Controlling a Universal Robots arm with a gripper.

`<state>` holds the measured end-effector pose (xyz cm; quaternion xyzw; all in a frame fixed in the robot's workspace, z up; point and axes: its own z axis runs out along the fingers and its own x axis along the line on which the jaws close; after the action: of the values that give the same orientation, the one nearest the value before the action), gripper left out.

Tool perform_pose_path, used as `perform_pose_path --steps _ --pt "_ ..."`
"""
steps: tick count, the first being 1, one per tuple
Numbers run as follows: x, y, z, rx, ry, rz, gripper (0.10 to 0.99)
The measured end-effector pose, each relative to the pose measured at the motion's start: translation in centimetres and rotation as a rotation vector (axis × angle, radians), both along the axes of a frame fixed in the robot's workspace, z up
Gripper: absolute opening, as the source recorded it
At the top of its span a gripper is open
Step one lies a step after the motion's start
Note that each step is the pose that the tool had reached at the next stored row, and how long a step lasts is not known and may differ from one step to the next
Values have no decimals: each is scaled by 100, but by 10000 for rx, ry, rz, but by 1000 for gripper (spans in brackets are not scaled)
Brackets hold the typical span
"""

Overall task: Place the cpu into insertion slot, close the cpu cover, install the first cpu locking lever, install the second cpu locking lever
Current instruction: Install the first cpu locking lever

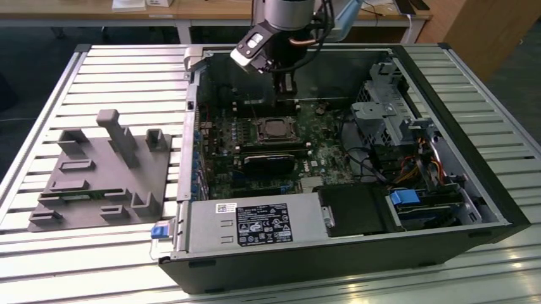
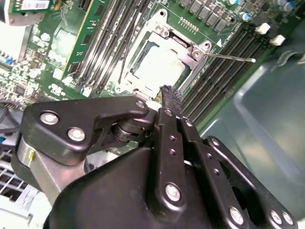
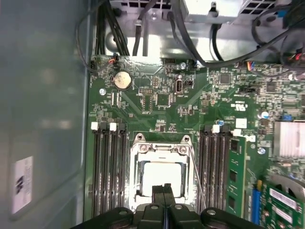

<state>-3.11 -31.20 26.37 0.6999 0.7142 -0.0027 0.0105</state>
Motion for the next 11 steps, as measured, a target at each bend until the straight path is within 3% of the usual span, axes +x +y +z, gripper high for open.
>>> perform_pose_path --steps 3,6,11 --pt "0 0 77 0 -2 0 106" --pt "0 0 99 2 -2 20 106" --pt "0 0 99 1 -1 806 106"
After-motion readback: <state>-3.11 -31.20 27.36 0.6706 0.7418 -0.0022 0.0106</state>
